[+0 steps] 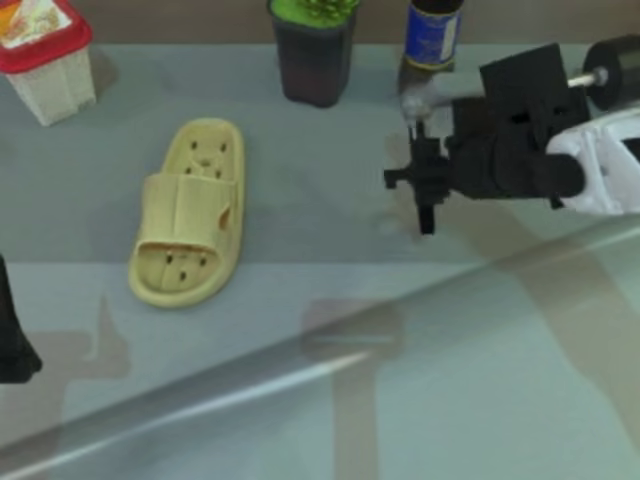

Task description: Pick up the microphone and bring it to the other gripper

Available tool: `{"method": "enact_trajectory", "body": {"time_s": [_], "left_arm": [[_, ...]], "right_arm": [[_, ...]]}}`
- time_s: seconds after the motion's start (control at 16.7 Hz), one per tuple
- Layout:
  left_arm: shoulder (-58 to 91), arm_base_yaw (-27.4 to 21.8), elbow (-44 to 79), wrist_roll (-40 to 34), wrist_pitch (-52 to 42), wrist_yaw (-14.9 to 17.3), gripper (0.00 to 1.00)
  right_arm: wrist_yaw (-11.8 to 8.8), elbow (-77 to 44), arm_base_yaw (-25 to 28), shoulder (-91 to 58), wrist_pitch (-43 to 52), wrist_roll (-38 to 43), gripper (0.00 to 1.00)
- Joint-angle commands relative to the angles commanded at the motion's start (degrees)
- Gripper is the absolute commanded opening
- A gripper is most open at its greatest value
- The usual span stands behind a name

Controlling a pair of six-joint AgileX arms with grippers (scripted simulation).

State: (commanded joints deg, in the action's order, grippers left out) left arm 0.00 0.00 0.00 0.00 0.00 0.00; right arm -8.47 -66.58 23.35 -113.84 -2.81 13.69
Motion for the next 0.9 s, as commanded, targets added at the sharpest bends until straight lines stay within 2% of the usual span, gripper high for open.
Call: {"method": "enact_trajectory", "body": {"time_s": [0.3, 0.48, 0.66, 0.9], "left_arm": [[0.0, 0.0, 0.0, 0.0, 0.0, 0.0, 1.0], [0.0, 0.0, 0.0, 0.0, 0.0, 0.0, 1.0], [0.0, 0.0, 0.0, 0.0, 0.0, 0.0, 1.0], [0.0, 0.0, 0.0, 0.0, 0.0, 0.0, 1.0]], "right_arm": [[-7.13, 8.22, -0.22, 6.42, -27.48, -6.88, 0.0], [-10.43, 11.64, -0.33, 10.33, -38.53, -10.31, 0.0], [-12.32, 13.53, -0.48, 13.23, -44.14, -12.41, 0.0], [-12.58, 13.79, -0.5, 13.71, -44.91, -12.72, 0.0]]}}
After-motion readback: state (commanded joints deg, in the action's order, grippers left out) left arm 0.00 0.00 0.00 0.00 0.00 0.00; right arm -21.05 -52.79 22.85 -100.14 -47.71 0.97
